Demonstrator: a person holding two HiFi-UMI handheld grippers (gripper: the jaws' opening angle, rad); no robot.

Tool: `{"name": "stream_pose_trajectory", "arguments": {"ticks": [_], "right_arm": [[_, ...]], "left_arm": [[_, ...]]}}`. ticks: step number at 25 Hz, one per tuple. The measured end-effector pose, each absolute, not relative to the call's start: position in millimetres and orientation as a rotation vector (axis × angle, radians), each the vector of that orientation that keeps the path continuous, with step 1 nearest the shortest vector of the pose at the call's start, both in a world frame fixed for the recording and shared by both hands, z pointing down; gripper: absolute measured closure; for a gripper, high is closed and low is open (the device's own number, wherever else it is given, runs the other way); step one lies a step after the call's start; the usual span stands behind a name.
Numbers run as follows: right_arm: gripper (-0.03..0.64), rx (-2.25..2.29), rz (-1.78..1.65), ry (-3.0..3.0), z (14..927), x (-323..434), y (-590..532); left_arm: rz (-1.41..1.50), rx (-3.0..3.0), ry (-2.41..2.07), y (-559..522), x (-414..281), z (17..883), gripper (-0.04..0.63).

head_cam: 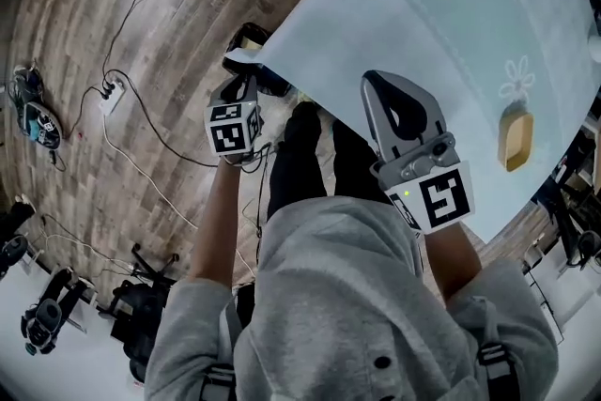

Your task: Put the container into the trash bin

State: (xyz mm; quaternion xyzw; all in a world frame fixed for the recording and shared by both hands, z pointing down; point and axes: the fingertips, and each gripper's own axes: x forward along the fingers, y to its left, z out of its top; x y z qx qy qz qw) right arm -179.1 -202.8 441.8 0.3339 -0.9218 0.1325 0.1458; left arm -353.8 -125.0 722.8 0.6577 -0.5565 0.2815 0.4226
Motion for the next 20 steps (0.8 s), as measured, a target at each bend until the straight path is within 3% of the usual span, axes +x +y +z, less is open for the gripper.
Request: {"name": "stream_pose_trajectory", "arguments": {"ticks": [11, 20], "right_arm": [[0.591, 1.143, 0.222, -2.691, 379, -150, -197], [0.591, 1.406, 0.09, -2.628, 340, -82, -185]], "left_arm": [[0.6, 1.796, -1.561, -168, -367, 608, 0.532], [0.615, 2.125, -1.446, -218, -278, 547, 0.554]]}}
